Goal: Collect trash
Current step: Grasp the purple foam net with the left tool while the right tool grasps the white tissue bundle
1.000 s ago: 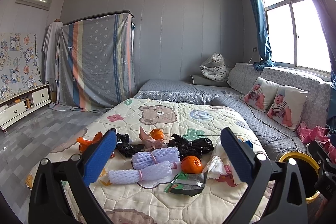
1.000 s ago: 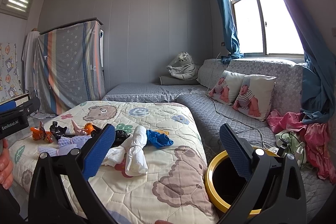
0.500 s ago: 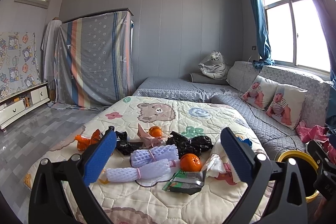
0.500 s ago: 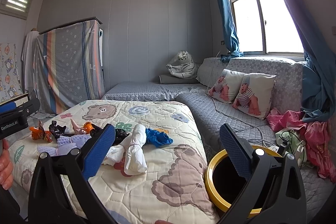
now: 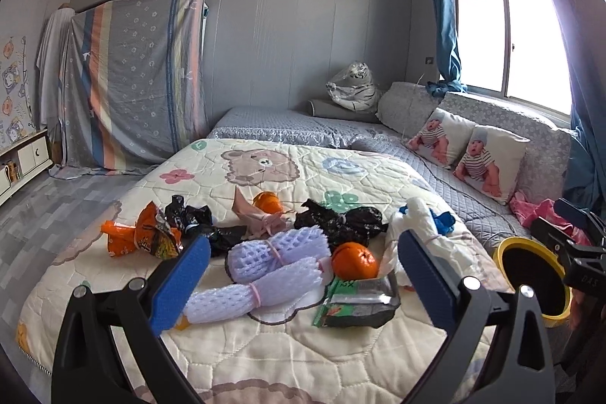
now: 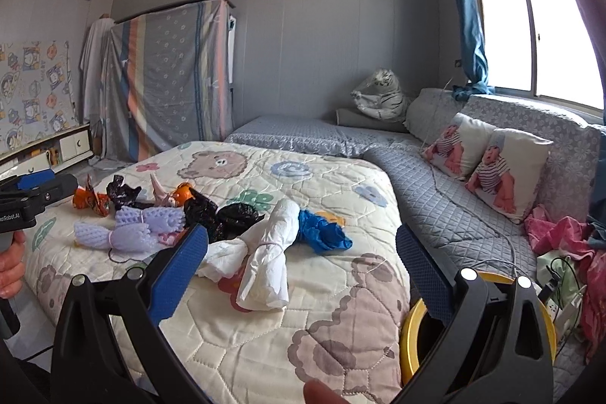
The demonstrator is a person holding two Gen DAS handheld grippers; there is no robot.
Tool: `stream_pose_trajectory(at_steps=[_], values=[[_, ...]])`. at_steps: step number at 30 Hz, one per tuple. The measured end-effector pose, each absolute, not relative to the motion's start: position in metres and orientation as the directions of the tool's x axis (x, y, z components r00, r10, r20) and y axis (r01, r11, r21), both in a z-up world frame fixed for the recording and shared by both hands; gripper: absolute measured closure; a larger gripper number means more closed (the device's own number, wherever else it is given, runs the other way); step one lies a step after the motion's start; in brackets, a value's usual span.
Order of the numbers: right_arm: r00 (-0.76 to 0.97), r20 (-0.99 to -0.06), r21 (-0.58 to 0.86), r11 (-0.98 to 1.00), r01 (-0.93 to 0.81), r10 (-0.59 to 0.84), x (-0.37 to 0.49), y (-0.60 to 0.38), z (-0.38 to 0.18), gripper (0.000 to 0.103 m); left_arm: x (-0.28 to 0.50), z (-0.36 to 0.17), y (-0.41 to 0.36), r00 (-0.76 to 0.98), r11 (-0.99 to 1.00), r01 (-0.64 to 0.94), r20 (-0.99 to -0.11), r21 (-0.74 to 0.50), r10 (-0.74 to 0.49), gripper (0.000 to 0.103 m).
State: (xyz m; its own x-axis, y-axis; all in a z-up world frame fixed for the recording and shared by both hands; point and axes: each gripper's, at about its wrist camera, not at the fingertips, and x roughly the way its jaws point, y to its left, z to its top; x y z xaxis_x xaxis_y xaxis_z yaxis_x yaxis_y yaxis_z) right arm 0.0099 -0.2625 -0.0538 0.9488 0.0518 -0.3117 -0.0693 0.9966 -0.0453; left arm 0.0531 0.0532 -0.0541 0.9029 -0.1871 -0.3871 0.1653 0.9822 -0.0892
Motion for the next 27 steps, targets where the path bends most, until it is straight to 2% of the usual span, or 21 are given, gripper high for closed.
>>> stream_pose_trajectory(at_steps=[5,8,12,17,21,27], values=[[0.908,-0.409,-0.043,0.992,-0.120,0.092,0.043,-0.256,-0.069,0.008,0.077,-0.077,0.082,0.873,0.981,0.141,-0.451,-0.130,-0.185,0.007],[0.877,-0.468,0.006,0.992,-0.126,0.114,0.066,-0.260,-0.076,0.008,0.083,-0.085,0.086,0.849,0.971,0.212,-0.471,-0.111,-0.239,0.007],[0.855,-0.510,-0.024,0.992,-0.128,0.098,0.084,-0.257,-0.084,0.008,0.085,-0.089,0.092,0.831,0.947,0.318,-0.468,-0.044,-0.301,0.007],[0.817,-0.562,-0.013,0.987,-0.159,0.124,0.104,-0.255,-0.096,0.008,0.098,-0.098,0.105,0.763,0.889,0.453,-0.485,-0.071,-0.428,0.007],[0.806,-0.579,-0.025,0.985,-0.169,0.124,0.114,-0.248,-0.102,0.008,0.115,-0.111,0.108,0.751,0.894,0.445,-0.522,-0.053,-0.405,0.007],[0.779,-0.616,-0.019,0.986,-0.164,0.118,0.132,-0.243,-0.111,0.008,0.136,-0.129,0.106,0.720,0.907,0.409,-0.575,-0.099,-0.388,0.007]])
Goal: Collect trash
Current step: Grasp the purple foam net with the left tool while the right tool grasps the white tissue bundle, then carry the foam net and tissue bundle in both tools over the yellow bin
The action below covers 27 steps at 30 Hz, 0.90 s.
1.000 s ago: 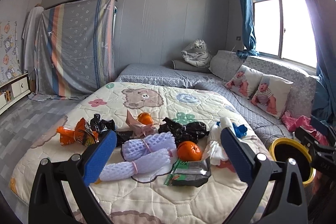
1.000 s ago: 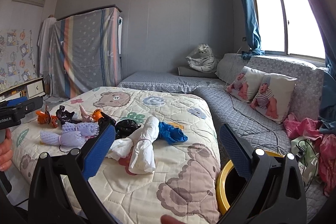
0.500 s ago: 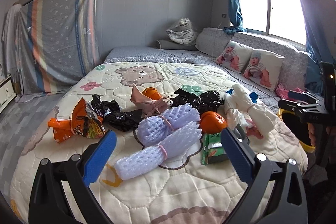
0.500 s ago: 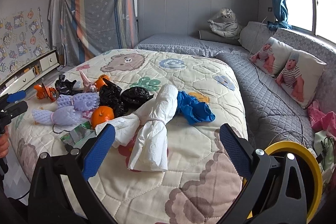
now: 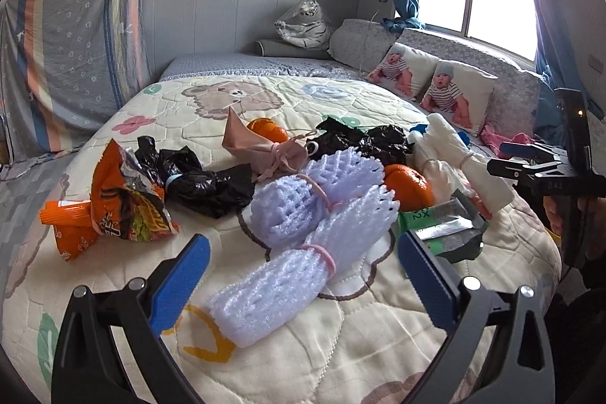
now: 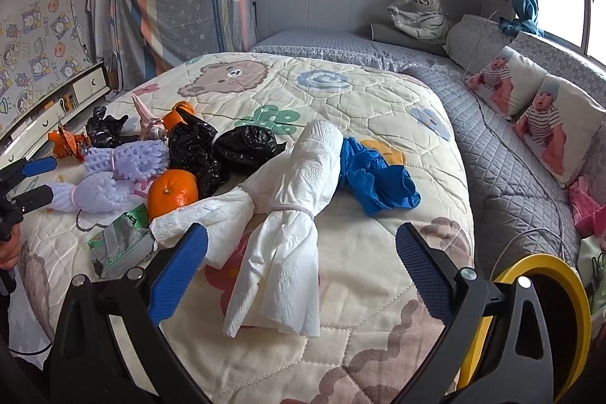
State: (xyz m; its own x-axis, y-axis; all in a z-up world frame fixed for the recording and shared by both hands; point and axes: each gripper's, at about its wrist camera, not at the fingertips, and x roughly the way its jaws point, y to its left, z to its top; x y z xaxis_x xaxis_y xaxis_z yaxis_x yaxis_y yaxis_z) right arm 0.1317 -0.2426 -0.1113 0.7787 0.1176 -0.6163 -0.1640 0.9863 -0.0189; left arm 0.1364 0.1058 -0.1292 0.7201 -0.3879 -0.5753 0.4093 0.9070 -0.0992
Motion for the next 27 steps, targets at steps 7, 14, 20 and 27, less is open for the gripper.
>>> stream_pose_trajectory(at_steps=[7,14,20,27], values=[[0.746,-0.655,0.004,0.988,-0.153,0.118,0.148,-0.241,-0.120,0.009,0.151,-0.148,0.097,0.671,0.921,0.368,-0.650,-0.125,-0.357,0.025],[0.689,-0.714,0.029,0.988,-0.151,0.126,0.159,-0.245,-0.133,0.044,0.152,-0.155,0.086,0.661,0.924,0.380,-0.684,-0.051,-0.309,0.053],[0.677,-0.715,0.053,0.979,-0.199,0.176,0.152,-0.243,-0.130,0.073,0.146,-0.150,0.089,0.670,0.924,0.376,-0.669,-0.069,-0.322,0.068],[0.690,-0.699,0.049,0.975,-0.217,0.189,0.141,-0.246,-0.119,0.079,0.128,-0.139,0.098,0.691,0.920,0.377,-0.629,-0.107,-0.357,0.075]])
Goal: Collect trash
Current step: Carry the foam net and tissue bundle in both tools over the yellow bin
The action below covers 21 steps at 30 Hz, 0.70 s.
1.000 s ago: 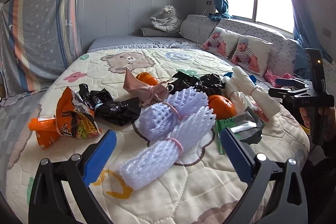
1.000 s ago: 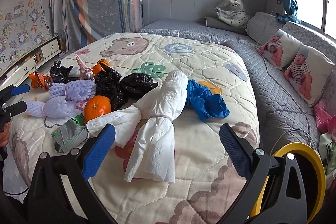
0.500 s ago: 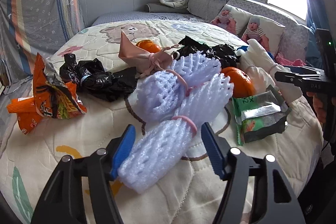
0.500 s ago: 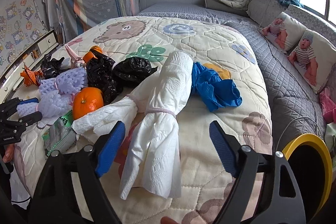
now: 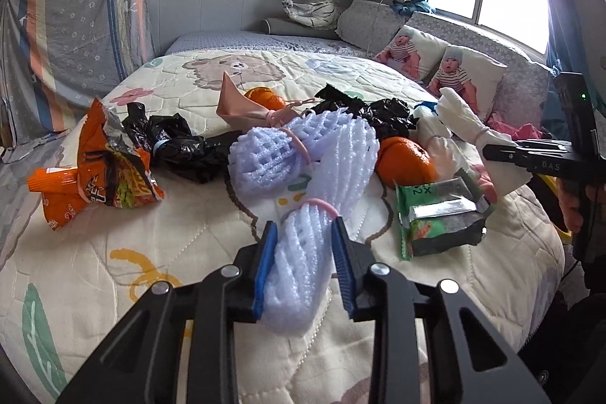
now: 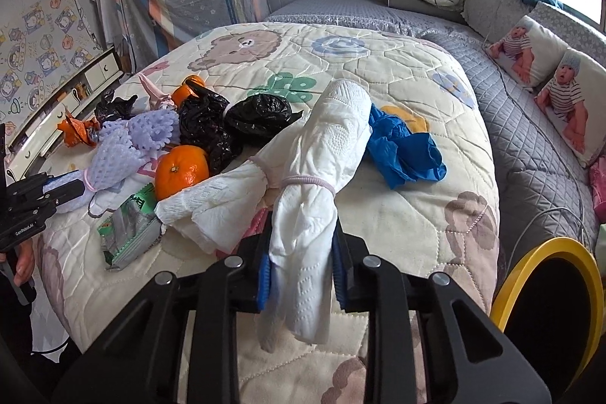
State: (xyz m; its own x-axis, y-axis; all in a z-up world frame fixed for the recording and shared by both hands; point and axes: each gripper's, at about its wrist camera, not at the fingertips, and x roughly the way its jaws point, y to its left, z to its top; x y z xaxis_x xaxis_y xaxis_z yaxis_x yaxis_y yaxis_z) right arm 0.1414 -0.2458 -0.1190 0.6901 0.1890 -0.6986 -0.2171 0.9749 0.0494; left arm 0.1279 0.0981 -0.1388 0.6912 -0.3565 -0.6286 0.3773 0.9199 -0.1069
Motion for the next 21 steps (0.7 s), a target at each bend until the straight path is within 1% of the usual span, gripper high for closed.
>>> stream_pose_trajectory(at_steps=[3,7,9,11,13,18,21], values=[[0.712,-0.676,0.040,0.973,-0.226,0.193,0.132,-0.246,-0.111,0.079,0.120,-0.136,0.098,0.705,0.920,0.381,-0.617,-0.087,-0.350,0.076],[0.733,-0.654,0.036,0.976,-0.216,0.186,0.120,-0.249,-0.103,0.079,0.117,-0.136,0.094,0.704,0.920,0.386,-0.623,-0.069,-0.342,0.079],[0.740,-0.646,0.043,0.976,-0.211,0.188,0.114,-0.250,-0.099,0.079,0.116,-0.133,0.095,0.696,0.912,0.396,-0.614,-0.104,-0.372,0.081],[0.749,-0.633,0.053,0.976,-0.211,0.196,0.106,-0.253,-0.092,0.079,0.109,-0.122,0.094,0.705,0.901,0.412,-0.579,-0.135,-0.409,0.082],[0.767,-0.613,0.047,0.977,-0.207,0.191,0.096,-0.259,-0.084,0.079,0.099,-0.105,0.090,0.724,0.889,0.438,-0.534,-0.133,-0.437,0.083],[0.799,-0.572,0.089,0.983,-0.163,0.185,0.076,-0.283,-0.065,0.079,0.082,-0.063,0.064,0.765,0.878,0.473,-0.457,-0.080,-0.454,0.083],[0.829,-0.546,0.078,0.993,-0.092,0.120,0.062,-0.302,-0.058,0.079,0.079,-0.042,0.031,0.782,0.873,0.487,-0.430,-0.030,-0.451,0.083]])
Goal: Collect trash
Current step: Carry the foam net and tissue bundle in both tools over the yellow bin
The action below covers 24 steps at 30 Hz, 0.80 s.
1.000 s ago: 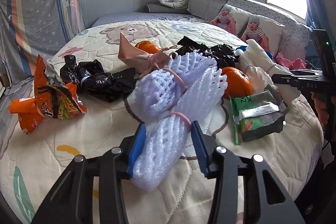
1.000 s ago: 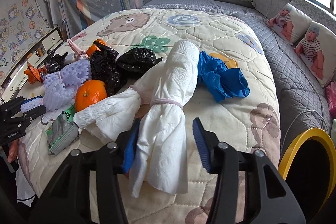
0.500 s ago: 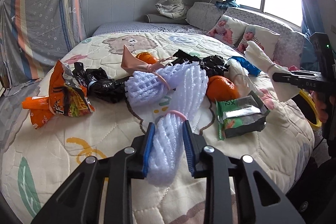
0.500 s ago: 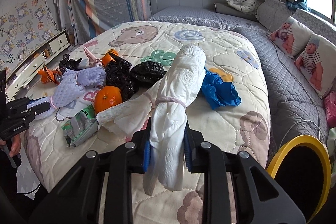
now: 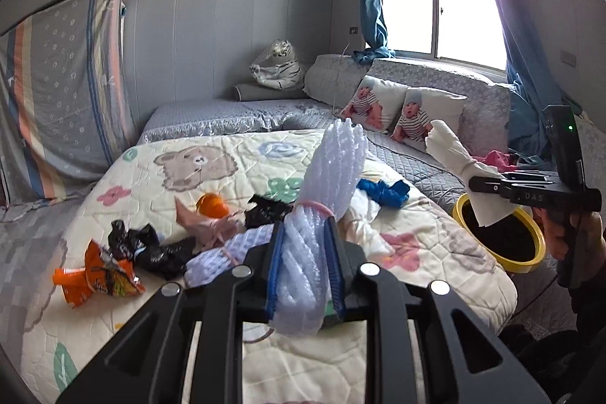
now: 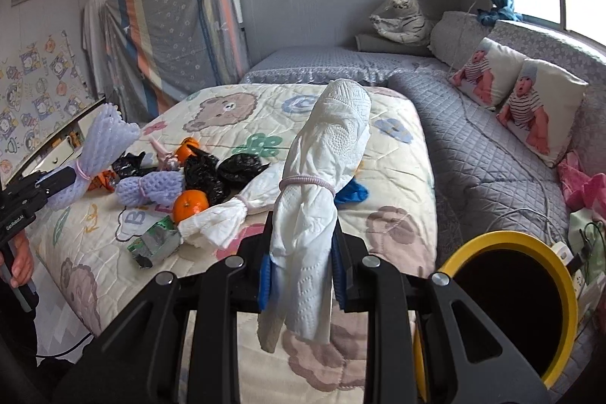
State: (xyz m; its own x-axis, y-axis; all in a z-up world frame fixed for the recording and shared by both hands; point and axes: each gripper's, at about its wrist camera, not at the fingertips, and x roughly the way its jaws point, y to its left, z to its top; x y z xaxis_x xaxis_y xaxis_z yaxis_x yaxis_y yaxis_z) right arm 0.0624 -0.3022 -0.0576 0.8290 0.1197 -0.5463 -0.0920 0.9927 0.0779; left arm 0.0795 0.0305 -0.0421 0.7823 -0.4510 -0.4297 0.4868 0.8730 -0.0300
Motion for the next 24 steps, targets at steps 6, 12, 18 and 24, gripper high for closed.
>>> stream_pose_trajectory(at_steps=[6,12,18,24], values=[[0.853,-0.514,0.079,0.986,0.147,-0.086,0.034,-0.366,-0.050,0.079,0.094,-0.024,-0.059,0.714,0.802,0.595,-0.418,-0.062,-0.562,0.083],[0.830,-0.485,0.057,0.937,0.344,-0.275,0.001,-0.424,-0.047,0.079,0.113,-0.018,-0.152,0.614,0.715,0.689,-0.427,-0.120,-0.664,0.083],[0.771,-0.533,0.066,0.891,0.449,-0.349,-0.014,-0.471,-0.069,0.079,0.117,-0.027,-0.245,0.504,0.616,0.778,-0.463,-0.123,-0.729,0.083],[0.716,-0.614,0.084,0.875,0.477,-0.332,-0.005,-0.486,-0.103,0.079,0.130,-0.073,-0.311,0.411,0.590,0.791,-0.572,-0.162,-0.709,0.083]])
